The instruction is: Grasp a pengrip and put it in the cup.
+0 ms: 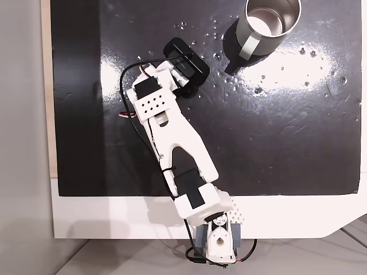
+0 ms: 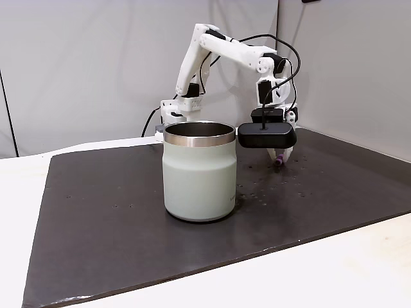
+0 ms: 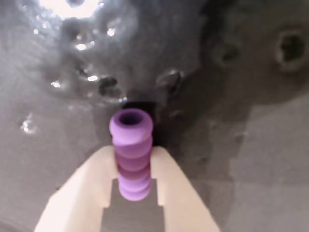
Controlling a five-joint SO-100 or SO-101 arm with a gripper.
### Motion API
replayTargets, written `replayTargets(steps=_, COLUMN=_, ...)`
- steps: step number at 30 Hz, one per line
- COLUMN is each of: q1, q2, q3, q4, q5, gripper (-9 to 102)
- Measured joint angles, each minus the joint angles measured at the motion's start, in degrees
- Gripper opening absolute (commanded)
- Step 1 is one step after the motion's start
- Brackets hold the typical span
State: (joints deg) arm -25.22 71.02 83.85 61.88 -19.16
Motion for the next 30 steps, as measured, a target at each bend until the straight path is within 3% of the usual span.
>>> replayTargets(steps=14, q1=9.84, q2=8.7, q3=-15.38, q4=17.31, q5=4.66, gripper=0)
replayTargets(steps=22, q1=14.24, q2=19.16, q3=-18.9, q4=22.85, q5=4.66, gripper=0)
replayTargets(steps=30, q1=22.85, q2=18.37, q3=-33.75, q4=30.32, q5=4.66, gripper=0)
